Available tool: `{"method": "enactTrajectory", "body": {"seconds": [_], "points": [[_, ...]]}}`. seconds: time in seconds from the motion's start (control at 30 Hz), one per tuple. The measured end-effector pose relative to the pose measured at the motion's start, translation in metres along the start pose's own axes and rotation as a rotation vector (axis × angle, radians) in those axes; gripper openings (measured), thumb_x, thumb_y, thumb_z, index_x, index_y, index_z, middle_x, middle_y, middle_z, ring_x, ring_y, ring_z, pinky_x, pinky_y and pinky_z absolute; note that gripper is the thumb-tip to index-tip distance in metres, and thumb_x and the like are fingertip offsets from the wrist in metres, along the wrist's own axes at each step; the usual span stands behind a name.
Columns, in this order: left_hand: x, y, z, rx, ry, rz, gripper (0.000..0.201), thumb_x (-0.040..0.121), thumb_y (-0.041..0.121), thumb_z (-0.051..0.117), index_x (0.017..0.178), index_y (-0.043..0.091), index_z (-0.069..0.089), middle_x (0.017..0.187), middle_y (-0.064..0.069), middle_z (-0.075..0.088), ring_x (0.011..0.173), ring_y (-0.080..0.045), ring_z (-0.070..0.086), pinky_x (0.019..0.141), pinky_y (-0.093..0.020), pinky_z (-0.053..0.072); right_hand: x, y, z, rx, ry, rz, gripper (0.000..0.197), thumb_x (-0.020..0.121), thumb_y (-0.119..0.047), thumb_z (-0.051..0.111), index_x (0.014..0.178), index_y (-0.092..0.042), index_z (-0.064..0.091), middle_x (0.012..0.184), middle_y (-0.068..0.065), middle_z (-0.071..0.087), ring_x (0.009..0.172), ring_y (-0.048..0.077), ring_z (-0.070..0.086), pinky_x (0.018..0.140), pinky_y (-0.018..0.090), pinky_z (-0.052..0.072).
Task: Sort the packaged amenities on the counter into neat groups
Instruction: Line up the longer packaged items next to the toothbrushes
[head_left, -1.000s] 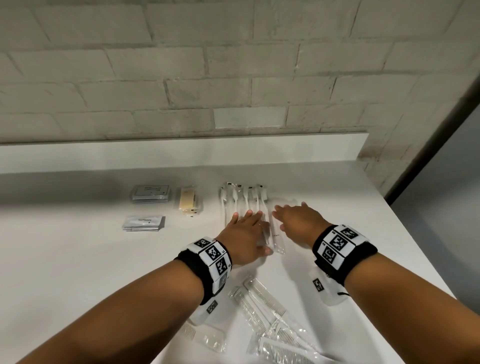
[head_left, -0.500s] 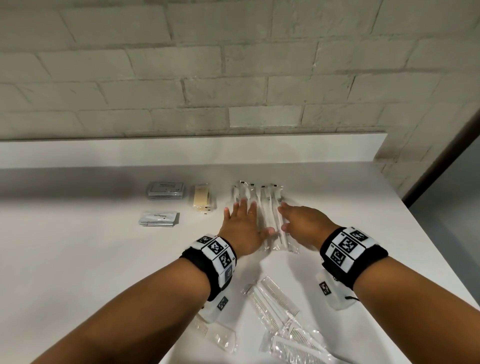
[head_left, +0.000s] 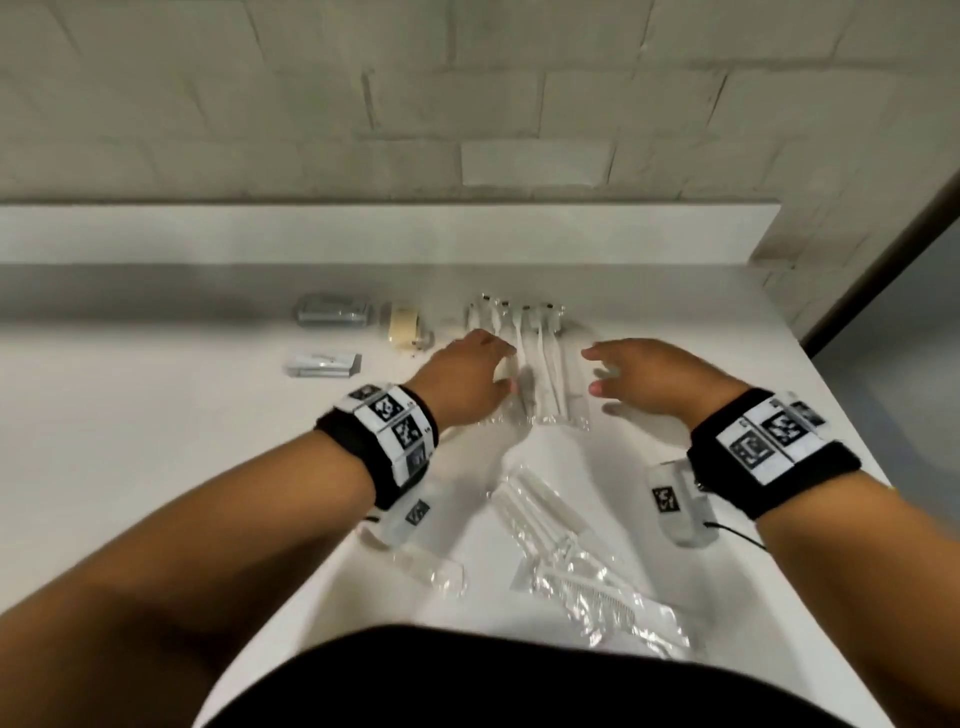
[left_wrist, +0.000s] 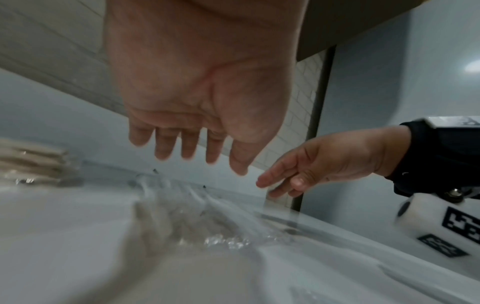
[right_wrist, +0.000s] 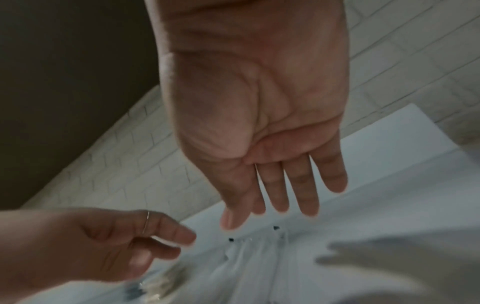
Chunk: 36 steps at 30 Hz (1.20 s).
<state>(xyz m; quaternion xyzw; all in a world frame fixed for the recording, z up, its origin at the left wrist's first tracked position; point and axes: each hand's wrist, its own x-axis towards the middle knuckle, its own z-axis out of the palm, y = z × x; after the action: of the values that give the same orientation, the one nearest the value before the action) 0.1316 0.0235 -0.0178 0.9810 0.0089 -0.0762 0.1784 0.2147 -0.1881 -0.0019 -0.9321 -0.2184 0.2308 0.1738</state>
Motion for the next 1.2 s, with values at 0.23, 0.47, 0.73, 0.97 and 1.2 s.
{"method": "enactTrajectory", "body": {"seconds": [0.23, 0.47, 0.73, 0.97, 1.2], "points": [[-0.043, 0.039, 0.023, 0.115, -0.304, 0.262, 0.041, 0.085, 0.034, 0.063, 0.124, 0.026, 0.057, 0.119, 0.005, 0.054, 0.110, -0.015, 0.051, 0.089, -0.030, 0.044, -0.085, 0.000, 0.013, -0.097, -0.149, 0.039, 0.036, 0.085, -0.043, 0.065, 0.117, -0.027, 0.063, 0.117, -0.005, 0.064, 0.108, 0.016, 0.057, 0.093, 0.031, 0.045], [-0.051, 0.058, 0.051, 0.298, -0.288, 0.302, 0.040, 0.082, 0.037, 0.067, 0.117, 0.024, 0.054, 0.109, 0.004, 0.058, 0.095, -0.018, 0.048, 0.079, -0.031, 0.041, -0.156, -0.013, 0.064, -0.406, -0.286, 0.076, 0.044, 0.076, -0.052, 0.068, 0.100, -0.017, 0.054, 0.098, -0.002, 0.060, 0.087, 0.020, 0.058, 0.067, 0.030, 0.041], [-0.053, 0.060, 0.044, 0.186, -0.347, 0.039, 0.037, 0.079, 0.025, 0.063, 0.114, 0.021, 0.051, 0.110, 0.002, 0.059, 0.093, -0.020, 0.057, 0.078, -0.030, 0.049, -0.157, 0.001, 0.093, -0.344, -0.204, 0.141, 0.048, 0.079, -0.033, 0.074, 0.114, -0.013, 0.049, 0.101, 0.002, 0.055, 0.083, 0.020, 0.051, 0.068, 0.029, 0.040], [-0.055, 0.067, 0.037, 0.315, -0.450, 0.052, 0.016, 0.082, 0.022, 0.058, 0.098, 0.021, 0.055, 0.106, -0.007, 0.064, 0.096, -0.026, 0.061, 0.080, -0.032, 0.050, -0.167, 0.017, 0.089, -0.079, 0.082, 0.079, 0.015, 0.088, -0.024, 0.062, 0.087, -0.020, 0.047, 0.087, 0.001, 0.058, 0.075, 0.024, 0.054, 0.055, 0.028, 0.036], [-0.065, 0.044, 0.016, 0.115, -0.309, 0.028, 0.017, 0.091, 0.023, 0.051, 0.106, 0.019, 0.046, 0.094, 0.001, 0.058, 0.078, -0.015, 0.051, 0.061, -0.028, 0.037, -0.183, 0.037, 0.045, 0.172, 0.176, 0.147, 0.032, 0.089, -0.013, 0.060, 0.114, -0.025, 0.044, 0.094, -0.001, 0.056, 0.065, 0.024, 0.067, 0.057, 0.030, 0.049]]}}
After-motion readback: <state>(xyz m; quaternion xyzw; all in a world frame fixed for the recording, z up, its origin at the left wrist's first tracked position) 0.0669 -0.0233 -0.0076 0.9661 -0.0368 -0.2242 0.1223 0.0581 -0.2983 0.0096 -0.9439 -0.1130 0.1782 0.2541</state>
